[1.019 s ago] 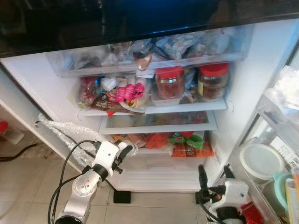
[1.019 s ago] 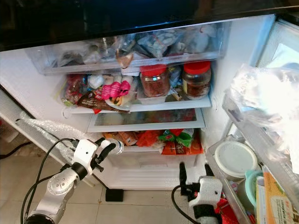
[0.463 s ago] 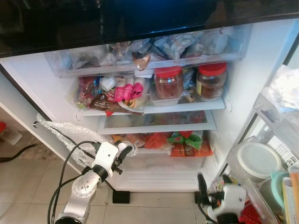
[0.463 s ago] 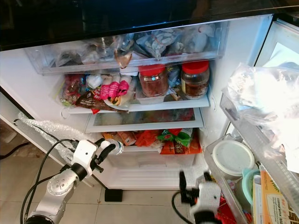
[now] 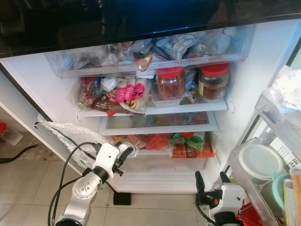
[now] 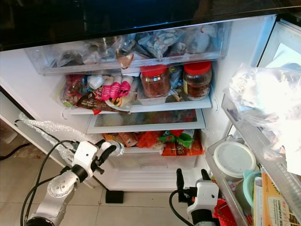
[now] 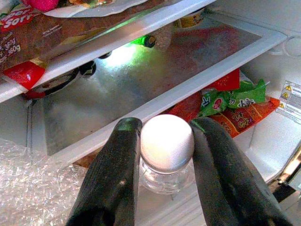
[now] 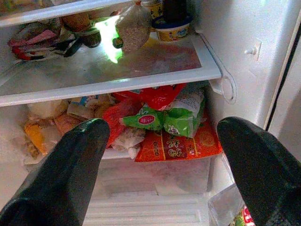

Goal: Restocking fridge

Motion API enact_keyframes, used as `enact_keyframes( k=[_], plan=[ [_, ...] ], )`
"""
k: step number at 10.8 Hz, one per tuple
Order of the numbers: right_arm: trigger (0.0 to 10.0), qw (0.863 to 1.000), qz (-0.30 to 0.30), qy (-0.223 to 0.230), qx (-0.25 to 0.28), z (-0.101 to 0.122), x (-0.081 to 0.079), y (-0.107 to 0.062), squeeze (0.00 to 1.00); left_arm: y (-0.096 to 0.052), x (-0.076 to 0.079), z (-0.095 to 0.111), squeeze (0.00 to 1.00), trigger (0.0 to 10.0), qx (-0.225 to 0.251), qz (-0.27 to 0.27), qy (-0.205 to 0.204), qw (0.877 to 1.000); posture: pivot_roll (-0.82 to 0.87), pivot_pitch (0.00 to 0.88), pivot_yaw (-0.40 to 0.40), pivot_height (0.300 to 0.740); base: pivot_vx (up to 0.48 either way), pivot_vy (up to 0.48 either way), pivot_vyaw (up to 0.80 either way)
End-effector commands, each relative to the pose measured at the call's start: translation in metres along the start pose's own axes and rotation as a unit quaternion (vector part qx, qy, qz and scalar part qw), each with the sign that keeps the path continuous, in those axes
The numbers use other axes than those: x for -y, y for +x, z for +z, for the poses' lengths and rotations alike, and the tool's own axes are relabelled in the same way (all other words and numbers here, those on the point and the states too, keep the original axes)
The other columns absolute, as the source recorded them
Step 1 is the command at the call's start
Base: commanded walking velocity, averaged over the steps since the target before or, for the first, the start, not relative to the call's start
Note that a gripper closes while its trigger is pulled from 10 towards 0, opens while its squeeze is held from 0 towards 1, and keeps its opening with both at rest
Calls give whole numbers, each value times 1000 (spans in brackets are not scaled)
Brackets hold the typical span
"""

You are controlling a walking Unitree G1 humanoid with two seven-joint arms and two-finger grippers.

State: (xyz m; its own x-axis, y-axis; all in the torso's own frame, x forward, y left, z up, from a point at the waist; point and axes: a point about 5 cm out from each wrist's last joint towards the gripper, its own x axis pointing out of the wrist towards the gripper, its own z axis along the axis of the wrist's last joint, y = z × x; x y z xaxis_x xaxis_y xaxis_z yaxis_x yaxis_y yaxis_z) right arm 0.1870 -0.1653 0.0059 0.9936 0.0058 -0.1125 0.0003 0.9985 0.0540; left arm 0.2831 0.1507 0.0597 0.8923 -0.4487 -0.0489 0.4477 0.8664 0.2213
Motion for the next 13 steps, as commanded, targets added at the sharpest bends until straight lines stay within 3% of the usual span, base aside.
enact_keyframes(
  k=[1, 8, 13],
  plan=[
    [10000, 1000, 6, 2, -5, -1, -5, -1, 0, -3, -4, -1, 0, 10000, -5, 8, 6, 1000, -173, 65, 135, 740, 0, 0, 0],
    [10000, 1000, 4, 0, -7, -1, -3, -2, 0, -3, -6, -2, 0, 10000, -6, 13, 10, 1000, -179, 63, 136, 740, 0, 0, 0],
    [10000, 1000, 4, -10, -15, -3, 2, 1, 0, -1, -8, -2, 0, 10000, -7, 21, 16, 1000, -178, 64, 137, 740, 0, -390, 0]
  ],
)
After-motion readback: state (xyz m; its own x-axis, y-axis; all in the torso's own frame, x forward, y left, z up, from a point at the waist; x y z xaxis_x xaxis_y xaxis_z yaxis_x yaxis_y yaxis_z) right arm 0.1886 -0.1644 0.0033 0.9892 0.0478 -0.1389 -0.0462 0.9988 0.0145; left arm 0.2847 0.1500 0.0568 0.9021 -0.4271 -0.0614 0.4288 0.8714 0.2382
